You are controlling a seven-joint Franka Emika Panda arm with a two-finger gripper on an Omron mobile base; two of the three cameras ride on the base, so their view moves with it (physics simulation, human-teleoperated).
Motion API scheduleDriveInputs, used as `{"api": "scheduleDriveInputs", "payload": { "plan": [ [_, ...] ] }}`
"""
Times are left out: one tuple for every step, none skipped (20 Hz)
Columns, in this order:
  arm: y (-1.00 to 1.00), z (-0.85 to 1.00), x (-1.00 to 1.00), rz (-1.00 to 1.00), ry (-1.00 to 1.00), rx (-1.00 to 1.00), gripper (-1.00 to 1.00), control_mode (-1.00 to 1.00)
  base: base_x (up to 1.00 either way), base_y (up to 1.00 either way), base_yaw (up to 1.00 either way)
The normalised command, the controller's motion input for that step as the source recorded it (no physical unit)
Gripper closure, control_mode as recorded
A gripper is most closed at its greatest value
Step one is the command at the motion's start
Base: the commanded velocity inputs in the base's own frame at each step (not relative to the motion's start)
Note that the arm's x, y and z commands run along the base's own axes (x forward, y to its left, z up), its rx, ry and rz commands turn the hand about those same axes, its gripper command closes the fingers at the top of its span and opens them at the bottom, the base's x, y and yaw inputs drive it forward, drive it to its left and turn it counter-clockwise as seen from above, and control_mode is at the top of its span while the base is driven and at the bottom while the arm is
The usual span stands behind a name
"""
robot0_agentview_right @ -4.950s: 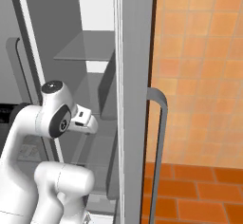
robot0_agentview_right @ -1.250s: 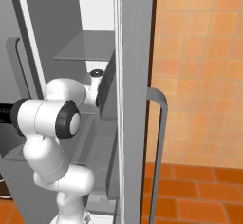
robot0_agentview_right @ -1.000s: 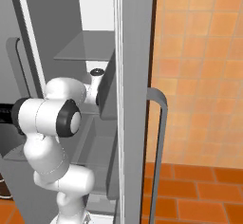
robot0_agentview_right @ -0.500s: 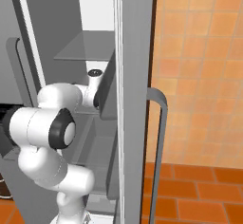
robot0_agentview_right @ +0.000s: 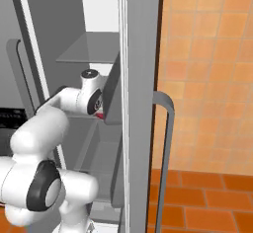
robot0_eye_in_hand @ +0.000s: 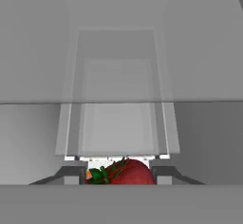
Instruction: Take the strawberry from the fridge and place it on top of the pancake, located on the dining counter.
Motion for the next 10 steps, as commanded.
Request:
{"api": "scheduleDriveInputs", "payload": {
  "plan": [
    [0.00,0.71,-0.79,0.00,0.00,0.00,1.00,-1.00,0.00,0.00,0.00],
    [0.01,0.60,-0.76,0.00,0.00,0.00,1.00,-1.00,0.00,0.00,0.00],
    [0.00,0.53,-0.79,0.00,0.00,0.00,1.00,-1.00,0.00,0.00,0.00],
    [0.00,0.51,-0.91,0.00,0.00,0.00,1.00,-1.00,0.00,0.00,0.00],
    [0.00,0.41,-0.97,0.00,0.00,0.00,1.00,-1.00,0.00,0.00,0.00],
    [0.04,0.45,-0.94,-0.01,0.00,0.01,1.00,-1.00,0.00,0.00,0.00],
    [0.18,0.48,-0.89,-0.03,0.00,0.00,1.00,-1.00,0.00,0.00,0.00],
    [0.21,0.51,-0.81,-0.02,0.00,0.00,1.00,-1.00,0.00,0.00,0.00],
    [0.24,0.54,-0.81,-0.03,0.00,0.00,1.00,-1.00,0.00,0.00,0.00],
    [0.24,0.52,-0.84,-0.04,0.00,0.00,1.00,-1.00,0.00,0.00,0.00]
  ]
}}
